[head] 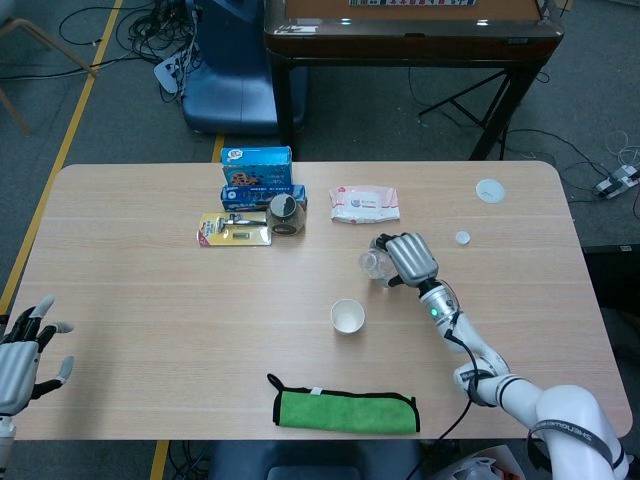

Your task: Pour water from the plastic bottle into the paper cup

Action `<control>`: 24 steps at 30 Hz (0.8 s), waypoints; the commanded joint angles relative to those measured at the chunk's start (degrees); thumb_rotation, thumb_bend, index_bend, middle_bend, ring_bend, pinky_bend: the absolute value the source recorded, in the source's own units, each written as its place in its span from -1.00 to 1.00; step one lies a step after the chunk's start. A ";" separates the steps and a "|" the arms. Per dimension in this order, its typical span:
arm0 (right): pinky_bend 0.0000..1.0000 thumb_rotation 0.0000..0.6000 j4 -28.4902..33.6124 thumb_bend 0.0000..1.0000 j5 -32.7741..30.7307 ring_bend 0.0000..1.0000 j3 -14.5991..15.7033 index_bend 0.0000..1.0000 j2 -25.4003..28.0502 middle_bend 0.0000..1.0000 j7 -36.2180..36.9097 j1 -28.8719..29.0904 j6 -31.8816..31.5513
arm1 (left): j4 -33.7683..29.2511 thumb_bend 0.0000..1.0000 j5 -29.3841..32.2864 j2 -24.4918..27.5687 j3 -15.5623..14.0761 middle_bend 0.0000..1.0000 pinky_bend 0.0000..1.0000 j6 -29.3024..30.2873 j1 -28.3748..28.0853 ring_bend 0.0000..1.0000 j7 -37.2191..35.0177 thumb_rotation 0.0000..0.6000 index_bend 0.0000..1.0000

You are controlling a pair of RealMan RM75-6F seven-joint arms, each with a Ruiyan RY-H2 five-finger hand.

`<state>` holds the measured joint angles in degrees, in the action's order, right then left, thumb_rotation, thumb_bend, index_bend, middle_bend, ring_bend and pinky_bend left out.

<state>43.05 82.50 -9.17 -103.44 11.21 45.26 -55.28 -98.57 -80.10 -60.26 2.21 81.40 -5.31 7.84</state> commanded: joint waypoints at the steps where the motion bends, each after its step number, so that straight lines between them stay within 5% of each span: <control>1: 0.09 1.00 3.43 -1.00 0.07 0.09 0.51 0.29 2.17 0.30 -8.99 0.68 0.18 | -0.02 -0.33 0.01 -0.01 0.00 -0.94 -0.37 0.02 0.01 -0.86 0.03 1.00 -0.34; 24: 0.09 1.00 12.86 -0.98 -1.24 0.10 1.77 0.30 7.66 0.30 -38.39 2.01 1.41 | -0.46 -0.33 0.41 0.29 0.09 -0.94 -0.37 -0.26 -0.09 -0.86 0.12 1.00 -0.34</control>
<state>55.43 81.28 -7.81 -96.26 -25.66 47.11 -54.16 -99.03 -79.69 -59.96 2.30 81.14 -5.41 7.96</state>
